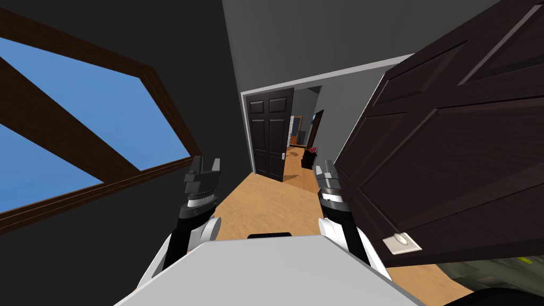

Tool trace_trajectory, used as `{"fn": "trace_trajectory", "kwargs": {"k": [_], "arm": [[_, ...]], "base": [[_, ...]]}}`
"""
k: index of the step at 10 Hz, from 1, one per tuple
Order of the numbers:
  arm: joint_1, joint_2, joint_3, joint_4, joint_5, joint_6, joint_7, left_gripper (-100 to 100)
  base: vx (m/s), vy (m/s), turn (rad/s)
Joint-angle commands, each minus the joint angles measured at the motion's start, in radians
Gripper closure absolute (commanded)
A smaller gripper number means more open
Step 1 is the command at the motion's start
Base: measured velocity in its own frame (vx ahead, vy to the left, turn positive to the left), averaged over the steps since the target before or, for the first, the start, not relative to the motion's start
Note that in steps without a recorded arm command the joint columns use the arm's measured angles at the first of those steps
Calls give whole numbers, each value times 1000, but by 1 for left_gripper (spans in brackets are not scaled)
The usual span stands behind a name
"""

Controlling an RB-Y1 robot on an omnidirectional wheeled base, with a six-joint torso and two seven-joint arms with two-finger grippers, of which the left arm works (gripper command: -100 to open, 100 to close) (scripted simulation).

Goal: Pull the door open

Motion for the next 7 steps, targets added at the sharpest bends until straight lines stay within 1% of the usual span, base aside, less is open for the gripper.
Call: {"fn": "trace_trajectory", "kwargs": {"k": [1, 2, 3, 7], "arm": [[-2, 3, 6, 15, -8, -5, -39, -100], [-3, 4, 8, 20, -10, -7, -52, -100], [-5, 7, 15, 34, -18, -12, -88, -100], [-11, 15, 31, 74, -39, -27, -186, -100]], "base": [[45, -22, -27], [69, -26, -22], [85, -41, -28], [93, -32, -26]]}}
